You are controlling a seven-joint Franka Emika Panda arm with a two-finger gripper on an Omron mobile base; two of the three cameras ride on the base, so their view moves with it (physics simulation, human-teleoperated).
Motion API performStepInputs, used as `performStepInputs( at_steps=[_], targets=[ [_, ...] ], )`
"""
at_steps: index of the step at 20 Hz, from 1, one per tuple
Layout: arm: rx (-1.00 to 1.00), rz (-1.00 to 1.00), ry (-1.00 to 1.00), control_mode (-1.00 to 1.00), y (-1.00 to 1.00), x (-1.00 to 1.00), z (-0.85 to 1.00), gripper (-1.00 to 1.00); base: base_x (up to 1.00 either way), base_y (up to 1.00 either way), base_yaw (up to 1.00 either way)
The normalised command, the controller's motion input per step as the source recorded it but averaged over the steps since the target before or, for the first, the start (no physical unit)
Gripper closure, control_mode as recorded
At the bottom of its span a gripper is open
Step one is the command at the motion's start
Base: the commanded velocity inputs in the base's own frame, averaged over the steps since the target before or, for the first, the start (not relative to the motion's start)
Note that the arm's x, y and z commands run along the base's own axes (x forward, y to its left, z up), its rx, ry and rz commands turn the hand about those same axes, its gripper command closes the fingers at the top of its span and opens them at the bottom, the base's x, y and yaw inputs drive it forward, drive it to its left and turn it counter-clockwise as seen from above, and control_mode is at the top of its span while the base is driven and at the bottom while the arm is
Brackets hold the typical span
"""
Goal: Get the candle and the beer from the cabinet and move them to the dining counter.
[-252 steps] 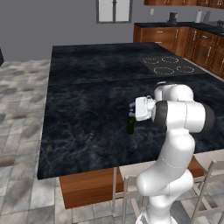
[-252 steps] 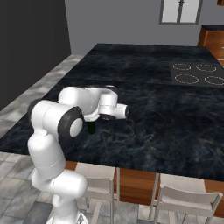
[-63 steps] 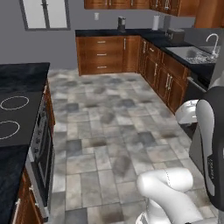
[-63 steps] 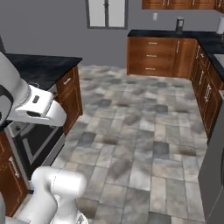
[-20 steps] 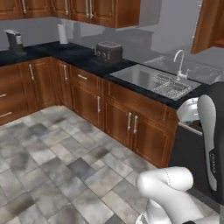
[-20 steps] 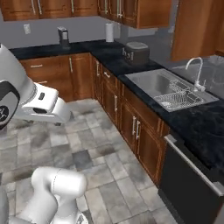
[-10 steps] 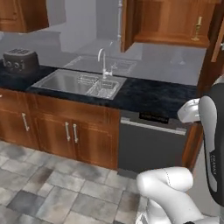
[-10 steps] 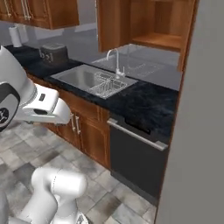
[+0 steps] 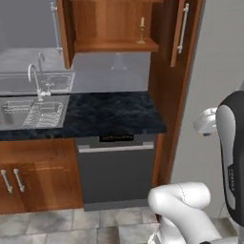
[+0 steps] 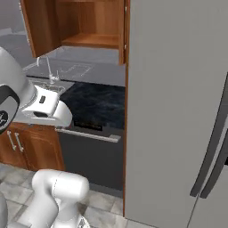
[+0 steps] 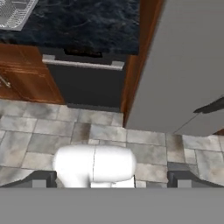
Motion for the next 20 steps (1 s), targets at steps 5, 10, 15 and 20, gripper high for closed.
performStepInputs(
  at_steps=[5, 10, 15, 20],
  targets=[
    [0.00, 0.00, 0.00, 1.00, 0.00, 0.00, 0.00, -1.00, 0.34, 0.61, -0.40],
    [0.00, 0.00, 0.00, 1.00, 0.00, 0.00, 0.00, -1.00, 0.12, 0.65, -0.18],
    [0.00, 0.00, 0.00, 1.00, 0.00, 0.00, 0.00, -1.00, 0.00, 0.56, -0.01],
    [0.00, 0.00, 0.00, 1.00, 0.00, 0.00, 0.00, -1.00, 0.26, 0.37, -0.04]
  ],
)
